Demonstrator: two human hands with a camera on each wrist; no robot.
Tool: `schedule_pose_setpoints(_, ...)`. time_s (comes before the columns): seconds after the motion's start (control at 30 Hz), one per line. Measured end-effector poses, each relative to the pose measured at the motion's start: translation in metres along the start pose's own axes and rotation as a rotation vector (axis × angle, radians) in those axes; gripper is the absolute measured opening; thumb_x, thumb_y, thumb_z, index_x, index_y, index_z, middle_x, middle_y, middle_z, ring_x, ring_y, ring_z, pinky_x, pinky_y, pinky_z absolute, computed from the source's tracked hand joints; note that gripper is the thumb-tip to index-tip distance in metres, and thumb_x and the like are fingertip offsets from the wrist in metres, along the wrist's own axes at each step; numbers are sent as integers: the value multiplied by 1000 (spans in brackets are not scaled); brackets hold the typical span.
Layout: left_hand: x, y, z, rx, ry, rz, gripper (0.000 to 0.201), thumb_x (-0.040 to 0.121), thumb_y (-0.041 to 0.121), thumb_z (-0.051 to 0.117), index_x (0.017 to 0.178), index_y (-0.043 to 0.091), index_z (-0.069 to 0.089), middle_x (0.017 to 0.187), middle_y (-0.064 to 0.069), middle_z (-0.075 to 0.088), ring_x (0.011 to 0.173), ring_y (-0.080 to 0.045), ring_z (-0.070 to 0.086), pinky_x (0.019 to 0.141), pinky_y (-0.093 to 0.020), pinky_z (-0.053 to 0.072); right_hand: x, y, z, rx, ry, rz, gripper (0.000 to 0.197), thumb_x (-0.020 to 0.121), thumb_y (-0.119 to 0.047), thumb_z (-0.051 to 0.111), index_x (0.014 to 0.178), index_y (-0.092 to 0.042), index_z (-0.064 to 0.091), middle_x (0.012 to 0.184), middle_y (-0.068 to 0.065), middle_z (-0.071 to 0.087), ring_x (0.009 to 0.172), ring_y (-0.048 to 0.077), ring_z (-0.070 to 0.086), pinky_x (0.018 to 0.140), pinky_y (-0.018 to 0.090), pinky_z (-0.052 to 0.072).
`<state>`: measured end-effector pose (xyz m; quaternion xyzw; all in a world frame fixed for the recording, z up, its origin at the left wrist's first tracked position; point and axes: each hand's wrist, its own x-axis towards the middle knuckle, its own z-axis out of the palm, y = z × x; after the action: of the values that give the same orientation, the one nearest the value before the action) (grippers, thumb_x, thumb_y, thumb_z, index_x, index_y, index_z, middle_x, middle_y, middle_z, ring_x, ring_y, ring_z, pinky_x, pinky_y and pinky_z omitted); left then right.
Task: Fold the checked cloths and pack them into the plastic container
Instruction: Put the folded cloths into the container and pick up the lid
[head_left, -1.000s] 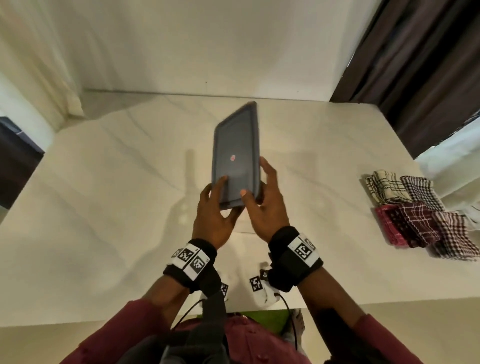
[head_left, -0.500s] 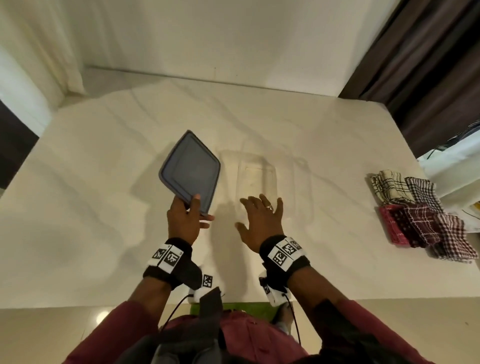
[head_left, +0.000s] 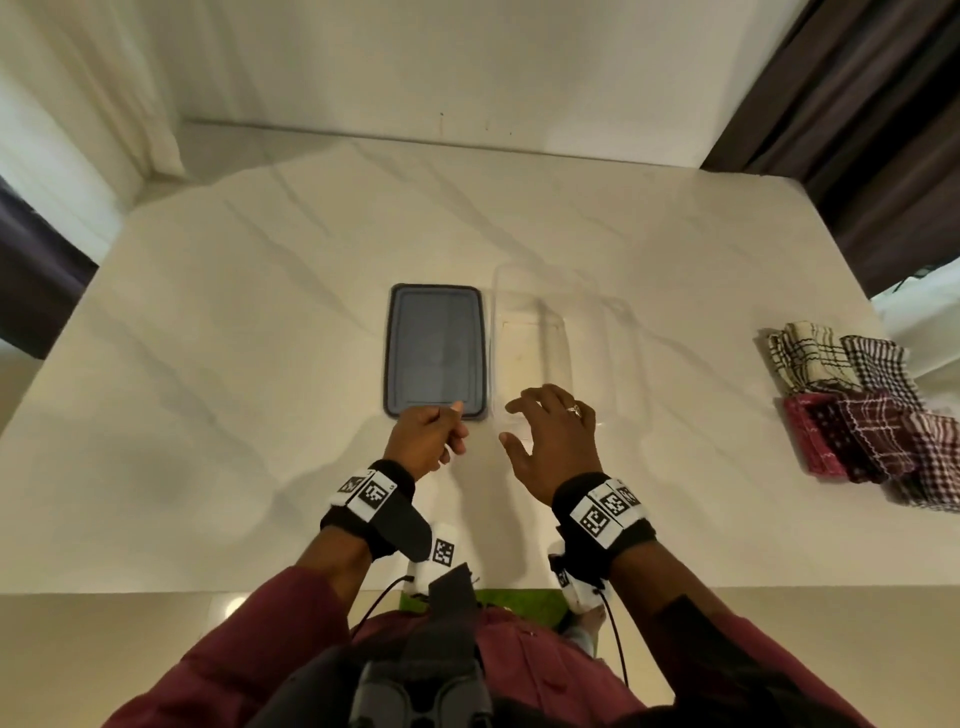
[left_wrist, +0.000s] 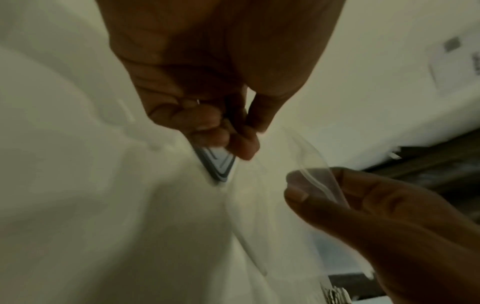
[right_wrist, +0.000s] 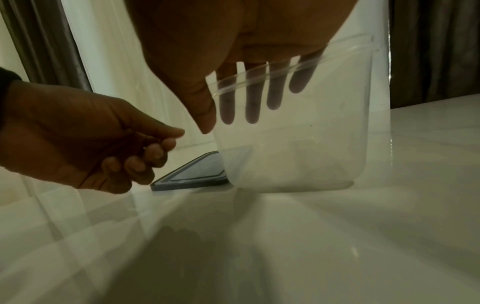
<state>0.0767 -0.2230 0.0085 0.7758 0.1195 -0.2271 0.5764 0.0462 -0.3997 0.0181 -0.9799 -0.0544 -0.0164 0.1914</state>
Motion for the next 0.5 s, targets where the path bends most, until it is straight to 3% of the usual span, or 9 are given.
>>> schedule_pose_setpoints(0.1,-9,24,11,-23,128,243,35,98,32,49,75,9,63,63,0,62,48,1,53,50,-12,42,-5,8,-7,92,57,-14,33,86,-35,61,117,-23,60,129,-2,53,132,20,36,102,32,17)
schedule_pose_setpoints(0.17,-16,49,24,30,126,389,30,96,33,52,77,13,63,66,4,63,55,2,58,58,-12,46,-9,16,-15,136,111,2,31,85,-34,64,114,-24,62,129,-3,54,132,19,37,101,31,17)
schedule_pose_setpoints(0.27,-25,90,53,127,21,572,24,94,34,56,77,18,63,71,5,66,63,-3,62,61,-12,46,-15,35,-32,199,199,43,26,85,-31,66,109,-22,64,126,-1,56,129,20,40,98,34,24)
schedule_pose_setpoints(0.37,-31,125,92,198,-140,666,20,93,33,57,80,20,65,72,8,67,64,-6,61,61,-15,45,-24,63,-53,276,260,102,27,84,-30,63,109,-20,65,122,1,57,124,23,44,95,38,35)
schedule_pose_setpoints(0.5,-34,153,156,290,-361,733,11,91,30,59,85,24,65,80,11,68,69,-10,63,63,-21,49,-52,120,-81,350,364,259,24,82,-27,62,103,-16,67,114,2,60,114,21,49,92,30,38)
